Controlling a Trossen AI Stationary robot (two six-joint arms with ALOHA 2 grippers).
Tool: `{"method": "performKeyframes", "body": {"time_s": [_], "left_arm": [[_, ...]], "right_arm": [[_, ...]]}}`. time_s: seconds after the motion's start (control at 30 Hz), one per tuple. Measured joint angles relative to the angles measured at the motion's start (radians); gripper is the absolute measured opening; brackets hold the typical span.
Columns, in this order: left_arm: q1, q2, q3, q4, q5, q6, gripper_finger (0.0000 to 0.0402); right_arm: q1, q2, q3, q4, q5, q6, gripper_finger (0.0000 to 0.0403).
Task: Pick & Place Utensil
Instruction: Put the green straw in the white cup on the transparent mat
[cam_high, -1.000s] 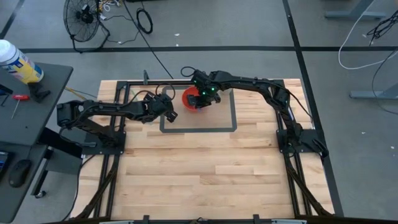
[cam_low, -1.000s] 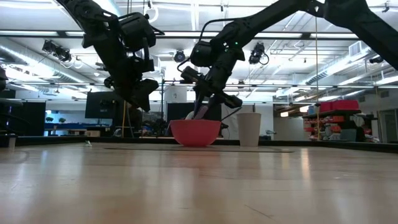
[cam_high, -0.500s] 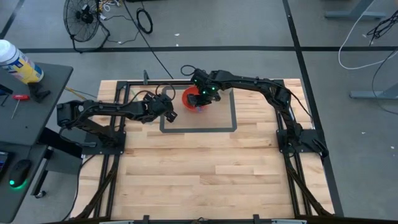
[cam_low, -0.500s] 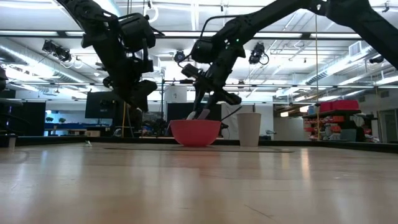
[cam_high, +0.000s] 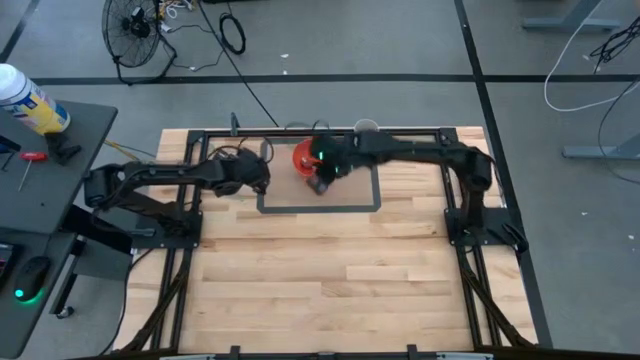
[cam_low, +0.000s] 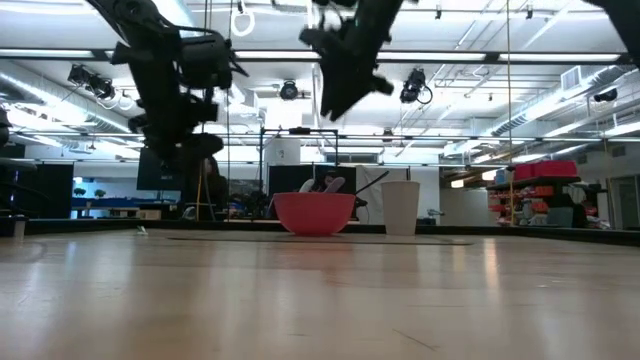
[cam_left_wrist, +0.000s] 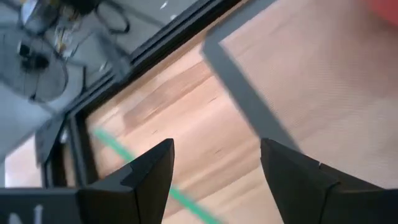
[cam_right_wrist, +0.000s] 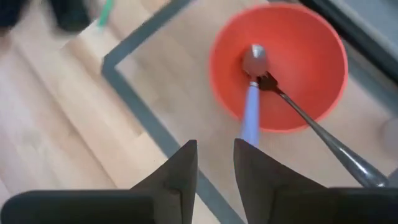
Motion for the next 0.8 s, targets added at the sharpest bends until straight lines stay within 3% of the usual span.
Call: {"method": "performKeyframes", "body": {"time_s": [0.1,0.3,0.57,0.8], "left_arm": [[0.040,-0.034,0.000,-0.103,0.002,-0.130,0.0243],[0.130,-0.025,0.000,-0.123,0.017,-0.409,0.0243],[0.158,0.105,0.000,-0.143,-0.009,-0.594,0.0243],[0.145,0.261,0.000,-0.169,-0.015,-0.732,0.0243]], "right_arm": [[0.112,-0.009,0.000,0.001,0.128,-0.071,0.0107],[0.271,0.002,-0.025,0.111,0.299,-0.196,0.0107],[0.337,0.003,-0.199,0.345,0.289,-0.282,0.0107],[0.338,0.005,-0.340,0.424,0.288,-0.291,0.0107]]}}
